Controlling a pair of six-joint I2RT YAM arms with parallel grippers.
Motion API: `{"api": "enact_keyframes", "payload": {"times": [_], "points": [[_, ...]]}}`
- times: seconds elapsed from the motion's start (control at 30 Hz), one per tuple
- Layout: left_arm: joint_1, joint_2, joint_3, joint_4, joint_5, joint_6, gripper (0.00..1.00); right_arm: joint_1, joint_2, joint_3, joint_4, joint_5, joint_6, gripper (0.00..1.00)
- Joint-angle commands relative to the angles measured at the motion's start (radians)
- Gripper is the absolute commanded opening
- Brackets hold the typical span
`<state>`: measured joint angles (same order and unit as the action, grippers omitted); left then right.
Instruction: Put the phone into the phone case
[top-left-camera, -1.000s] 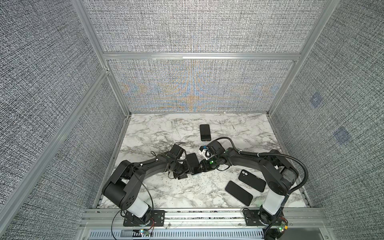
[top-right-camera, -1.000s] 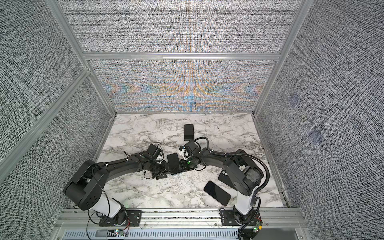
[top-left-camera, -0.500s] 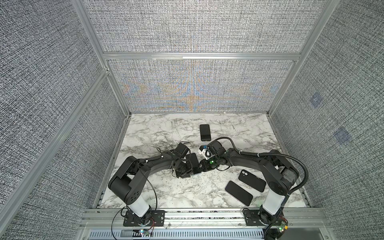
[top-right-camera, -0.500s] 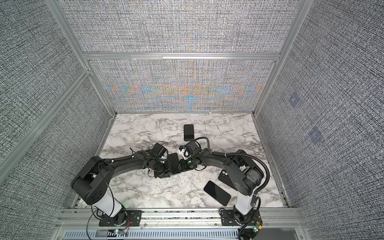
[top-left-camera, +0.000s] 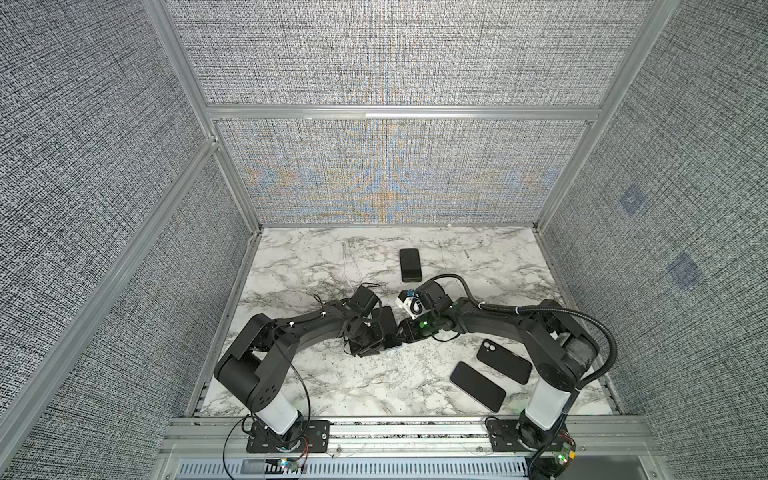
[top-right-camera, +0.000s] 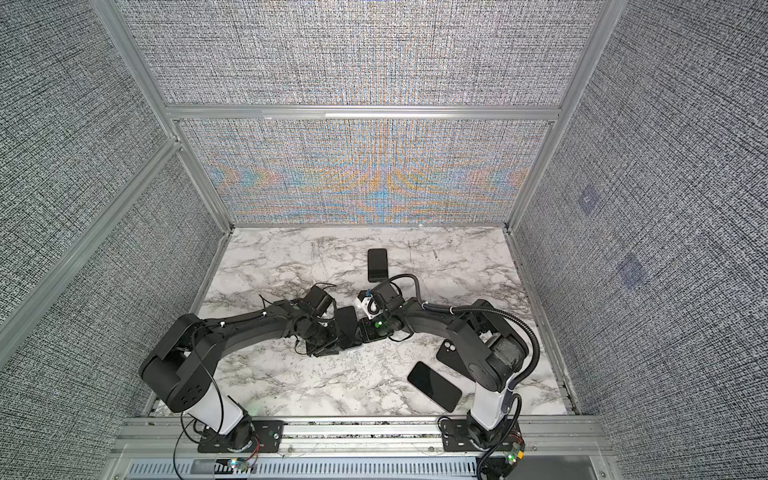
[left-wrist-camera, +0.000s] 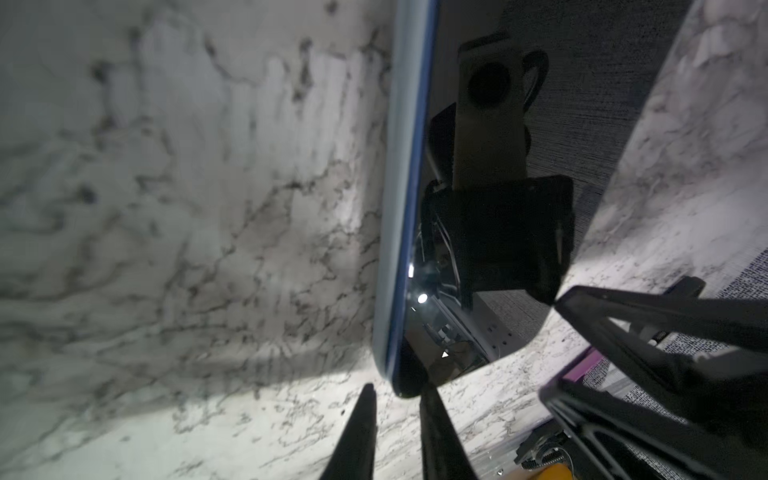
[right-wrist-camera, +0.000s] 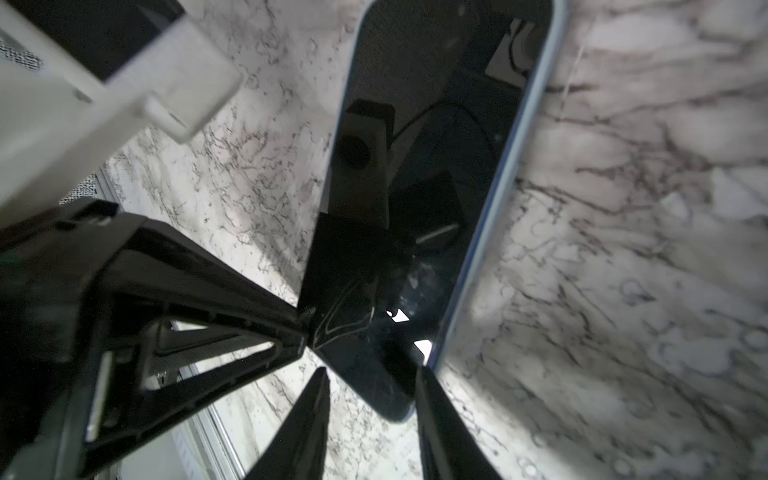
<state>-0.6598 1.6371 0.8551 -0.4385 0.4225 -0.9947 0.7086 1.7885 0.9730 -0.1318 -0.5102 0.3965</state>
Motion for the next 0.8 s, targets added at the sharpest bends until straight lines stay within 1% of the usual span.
{"api": "enact_keyframes", "payload": {"times": [0.0,0.13,0.2,0.57,0.63,0.7,0.77], "points": [[-0.001,0.025,-0.002,-0.025,-0.032,0.016,0.17,0.004,-0.003,-0.002,-0.005,-0.014,0.003,0.38],[-0.001,0.032,-0.014,-0.017,-0.03,0.017,0.11,0.003,-0.001,0.001,-0.018,-0.013,0.002,0.38],[-0.001,0.03,-0.023,-0.018,-0.035,0.017,0.1,0.004,0.001,0.003,-0.023,-0.014,0.002,0.38],[-0.002,0.033,-0.04,-0.027,-0.052,0.025,0.09,0.013,0.012,0.014,-0.049,-0.015,-0.003,0.38],[0.0,0.025,-0.035,-0.037,-0.058,0.03,0.09,0.013,0.0,0.014,-0.073,0.008,-0.014,0.38],[0.0,0.002,-0.025,-0.048,-0.067,0.032,0.1,0.012,-0.017,0.049,-0.095,0.035,-0.025,0.38],[0.0,-0.023,-0.017,-0.053,-0.075,0.03,0.12,0.012,-0.033,0.053,-0.12,0.07,-0.031,0.38]]}}
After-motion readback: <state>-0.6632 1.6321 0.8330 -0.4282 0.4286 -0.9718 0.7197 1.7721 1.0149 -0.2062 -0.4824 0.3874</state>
